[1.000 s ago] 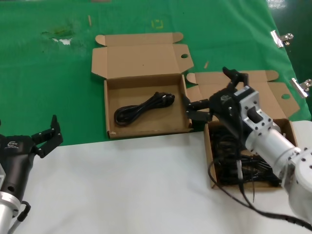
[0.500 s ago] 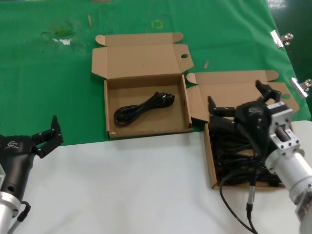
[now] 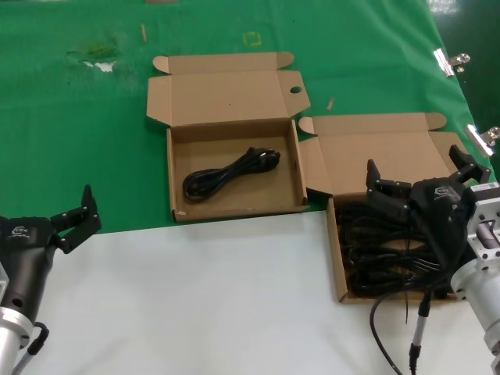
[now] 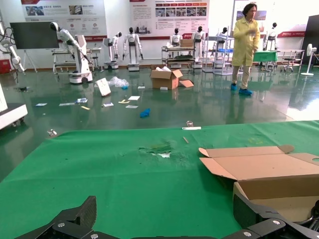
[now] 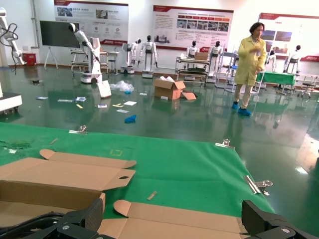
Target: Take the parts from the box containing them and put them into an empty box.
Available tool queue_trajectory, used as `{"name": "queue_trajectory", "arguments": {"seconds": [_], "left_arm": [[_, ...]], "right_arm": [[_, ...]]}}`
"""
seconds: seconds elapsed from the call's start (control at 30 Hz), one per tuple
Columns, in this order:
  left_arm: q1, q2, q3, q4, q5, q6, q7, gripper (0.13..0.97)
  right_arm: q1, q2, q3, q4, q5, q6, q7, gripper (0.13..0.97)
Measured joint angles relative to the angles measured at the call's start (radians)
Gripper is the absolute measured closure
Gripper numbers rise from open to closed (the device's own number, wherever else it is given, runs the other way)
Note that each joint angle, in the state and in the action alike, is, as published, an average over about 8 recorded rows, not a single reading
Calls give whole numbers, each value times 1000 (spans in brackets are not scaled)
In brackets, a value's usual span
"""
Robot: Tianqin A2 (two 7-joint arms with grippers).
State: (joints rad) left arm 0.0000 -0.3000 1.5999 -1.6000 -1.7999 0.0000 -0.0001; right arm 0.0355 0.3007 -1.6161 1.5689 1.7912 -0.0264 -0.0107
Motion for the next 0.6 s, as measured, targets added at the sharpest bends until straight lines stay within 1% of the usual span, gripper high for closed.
{"name": "queue_trajectory", "arguments": {"seconds": [0.6], "left_arm": [[0,0,0,0,0,0,0,132]], "right_arm": [[-1,0,1,1,0,1,0,129]]}}
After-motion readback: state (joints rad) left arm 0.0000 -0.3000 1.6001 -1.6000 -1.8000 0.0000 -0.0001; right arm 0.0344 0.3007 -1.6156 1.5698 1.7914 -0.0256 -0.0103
